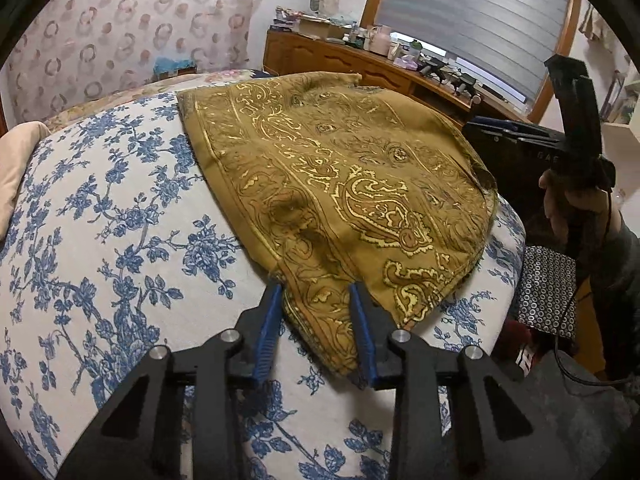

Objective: Fold small clothes

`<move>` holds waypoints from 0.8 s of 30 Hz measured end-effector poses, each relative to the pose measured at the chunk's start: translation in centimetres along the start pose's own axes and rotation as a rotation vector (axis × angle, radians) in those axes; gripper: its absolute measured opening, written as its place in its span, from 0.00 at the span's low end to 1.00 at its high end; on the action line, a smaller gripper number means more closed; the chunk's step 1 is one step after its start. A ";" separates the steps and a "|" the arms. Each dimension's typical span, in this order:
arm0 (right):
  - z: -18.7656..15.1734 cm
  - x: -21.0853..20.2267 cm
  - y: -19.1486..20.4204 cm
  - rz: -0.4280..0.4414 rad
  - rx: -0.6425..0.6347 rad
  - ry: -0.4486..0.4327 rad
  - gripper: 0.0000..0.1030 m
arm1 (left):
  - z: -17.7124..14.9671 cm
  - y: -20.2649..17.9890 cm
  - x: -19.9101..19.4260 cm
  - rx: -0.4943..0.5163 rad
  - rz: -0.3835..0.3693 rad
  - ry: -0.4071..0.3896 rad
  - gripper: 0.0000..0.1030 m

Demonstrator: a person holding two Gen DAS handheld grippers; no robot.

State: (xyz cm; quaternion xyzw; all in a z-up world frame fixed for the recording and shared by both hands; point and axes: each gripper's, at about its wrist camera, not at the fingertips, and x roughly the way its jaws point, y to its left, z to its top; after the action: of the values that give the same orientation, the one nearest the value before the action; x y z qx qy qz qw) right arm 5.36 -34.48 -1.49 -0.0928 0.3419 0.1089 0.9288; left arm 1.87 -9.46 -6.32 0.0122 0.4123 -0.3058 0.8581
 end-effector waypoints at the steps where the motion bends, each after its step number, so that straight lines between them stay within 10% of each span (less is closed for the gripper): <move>1: 0.0 -0.2 0.3 0.005 -0.006 -0.004 0.58 | 0.0 -0.1 -0.1 -0.002 -0.002 0.000 0.31; 9: -1.5 1.3 3.8 0.149 -0.035 0.051 0.58 | 0.1 -0.5 -0.5 0.004 -0.047 0.002 0.03; 24: -0.7 -2.2 6.5 0.303 -0.067 -0.014 0.58 | 12.3 -0.9 -2.3 0.060 -0.053 -0.223 0.01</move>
State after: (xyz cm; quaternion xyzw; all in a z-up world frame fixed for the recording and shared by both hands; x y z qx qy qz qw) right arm 1.55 -28.72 -1.26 -0.0703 0.3417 0.2600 0.9004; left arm 8.90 -12.33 3.67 -0.0071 0.3052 -0.3402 0.8894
